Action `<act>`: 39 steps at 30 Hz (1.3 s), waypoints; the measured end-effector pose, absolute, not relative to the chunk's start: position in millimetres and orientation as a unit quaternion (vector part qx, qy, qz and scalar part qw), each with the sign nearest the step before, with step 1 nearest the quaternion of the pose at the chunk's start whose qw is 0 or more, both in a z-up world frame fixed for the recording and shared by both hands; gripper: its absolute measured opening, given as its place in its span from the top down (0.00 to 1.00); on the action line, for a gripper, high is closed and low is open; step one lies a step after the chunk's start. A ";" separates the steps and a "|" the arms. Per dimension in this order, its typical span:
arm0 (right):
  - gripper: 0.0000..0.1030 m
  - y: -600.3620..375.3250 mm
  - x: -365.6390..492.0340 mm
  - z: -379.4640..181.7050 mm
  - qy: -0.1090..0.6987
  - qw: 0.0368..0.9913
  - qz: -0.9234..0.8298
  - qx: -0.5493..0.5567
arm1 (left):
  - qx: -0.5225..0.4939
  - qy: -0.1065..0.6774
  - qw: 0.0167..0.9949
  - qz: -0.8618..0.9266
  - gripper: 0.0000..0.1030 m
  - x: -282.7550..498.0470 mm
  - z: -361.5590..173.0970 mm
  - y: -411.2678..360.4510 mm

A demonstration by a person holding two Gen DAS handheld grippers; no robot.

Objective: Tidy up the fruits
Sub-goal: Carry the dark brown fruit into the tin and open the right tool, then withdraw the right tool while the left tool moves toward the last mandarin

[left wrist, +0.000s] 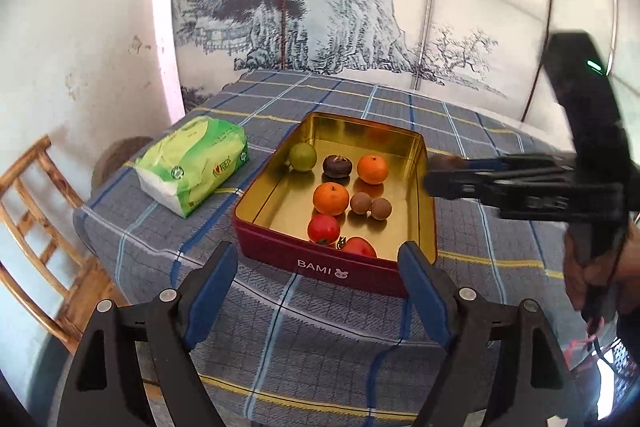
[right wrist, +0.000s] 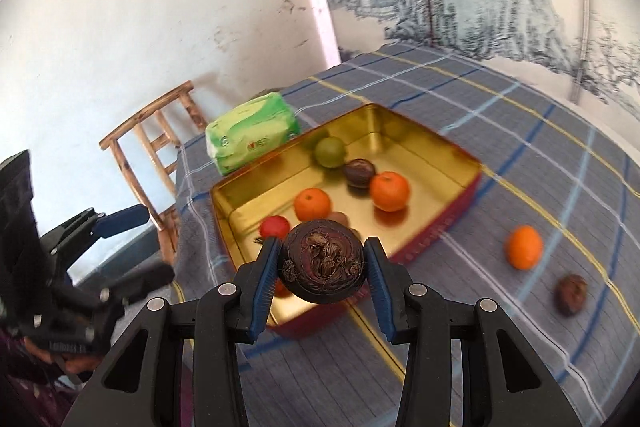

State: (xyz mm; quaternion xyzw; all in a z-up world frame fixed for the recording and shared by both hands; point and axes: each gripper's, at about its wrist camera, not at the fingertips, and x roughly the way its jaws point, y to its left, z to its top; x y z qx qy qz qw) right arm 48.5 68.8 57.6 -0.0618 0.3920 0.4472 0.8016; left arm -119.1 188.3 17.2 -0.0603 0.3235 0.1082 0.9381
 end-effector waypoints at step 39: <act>0.57 127.1 61.1 22.8 0.417 0.783 0.452 -0.091 | -0.036 0.366 0.924 0.106 0.12 -110.0 -5.2 186.8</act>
